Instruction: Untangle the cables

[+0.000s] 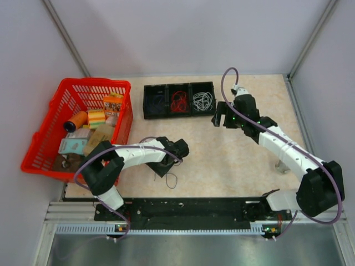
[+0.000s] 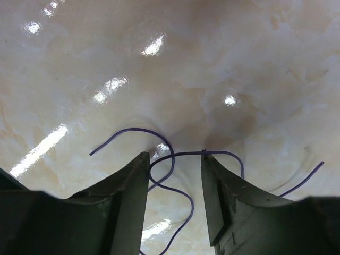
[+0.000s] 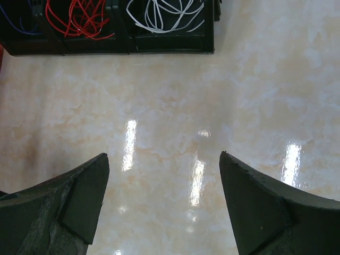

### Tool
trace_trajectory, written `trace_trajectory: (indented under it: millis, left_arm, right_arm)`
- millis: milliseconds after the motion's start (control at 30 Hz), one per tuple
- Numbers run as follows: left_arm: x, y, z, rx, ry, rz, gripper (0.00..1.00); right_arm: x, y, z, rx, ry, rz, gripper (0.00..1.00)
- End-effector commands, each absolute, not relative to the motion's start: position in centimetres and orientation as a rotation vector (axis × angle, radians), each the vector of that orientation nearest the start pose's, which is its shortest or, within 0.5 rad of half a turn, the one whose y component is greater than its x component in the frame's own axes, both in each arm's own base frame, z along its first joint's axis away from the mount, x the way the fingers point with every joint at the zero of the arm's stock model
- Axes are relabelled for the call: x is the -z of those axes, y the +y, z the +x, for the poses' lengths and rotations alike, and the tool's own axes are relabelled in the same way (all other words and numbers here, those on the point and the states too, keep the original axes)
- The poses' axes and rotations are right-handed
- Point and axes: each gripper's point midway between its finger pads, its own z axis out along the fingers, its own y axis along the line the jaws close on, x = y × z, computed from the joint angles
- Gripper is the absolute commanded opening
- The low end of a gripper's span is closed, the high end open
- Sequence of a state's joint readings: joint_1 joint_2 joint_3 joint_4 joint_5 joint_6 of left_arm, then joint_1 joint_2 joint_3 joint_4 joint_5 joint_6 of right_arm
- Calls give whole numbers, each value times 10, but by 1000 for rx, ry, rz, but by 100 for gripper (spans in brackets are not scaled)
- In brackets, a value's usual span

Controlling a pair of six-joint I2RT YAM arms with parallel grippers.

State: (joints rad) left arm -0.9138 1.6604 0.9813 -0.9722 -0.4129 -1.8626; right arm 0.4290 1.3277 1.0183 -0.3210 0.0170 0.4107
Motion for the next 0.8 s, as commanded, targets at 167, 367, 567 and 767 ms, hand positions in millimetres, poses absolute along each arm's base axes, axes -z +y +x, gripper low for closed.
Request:
trace_trajectory:
  millis: [167,367,567,767]
  left_arm:
    - [-17,-189,194,-186,2377,-1333,16]
    - [-9,-187,191,-190,2387,-1338,0]
    - [-55,-177,216,-252,2274,-1139,0]
    - [-149,-199,282,19,2119,-655,0]
  right_arm:
    - [-209,172,346,-485,2115,-7,83]
    - [-218,168,343,-486,2083,3,83]
    - [-226,164,341,-477,2048,1,83]
    - [-235,149,340,-458,2016,45,83]
